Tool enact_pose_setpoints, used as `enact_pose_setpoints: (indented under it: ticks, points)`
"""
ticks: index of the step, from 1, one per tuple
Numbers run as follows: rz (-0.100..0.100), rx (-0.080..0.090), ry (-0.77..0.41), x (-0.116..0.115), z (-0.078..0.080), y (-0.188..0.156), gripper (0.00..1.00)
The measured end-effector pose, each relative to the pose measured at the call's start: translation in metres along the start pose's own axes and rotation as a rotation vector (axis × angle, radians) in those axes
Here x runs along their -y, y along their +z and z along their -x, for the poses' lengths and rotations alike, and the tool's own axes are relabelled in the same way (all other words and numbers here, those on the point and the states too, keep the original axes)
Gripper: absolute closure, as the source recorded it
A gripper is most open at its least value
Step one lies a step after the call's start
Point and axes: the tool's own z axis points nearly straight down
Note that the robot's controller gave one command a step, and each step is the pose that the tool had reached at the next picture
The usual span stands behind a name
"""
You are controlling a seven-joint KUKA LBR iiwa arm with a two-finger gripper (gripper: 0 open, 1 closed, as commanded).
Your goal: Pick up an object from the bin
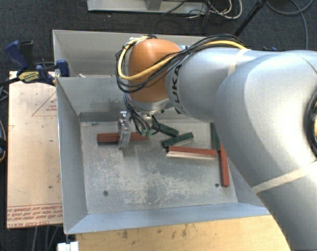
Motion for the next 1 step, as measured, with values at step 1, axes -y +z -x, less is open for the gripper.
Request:
enact_pose_setpoints:
  ticks: [1]
  points:
    - [-0.001,-0.001,-0.115,0.0077,-0.0258,-0.1281,1.0]
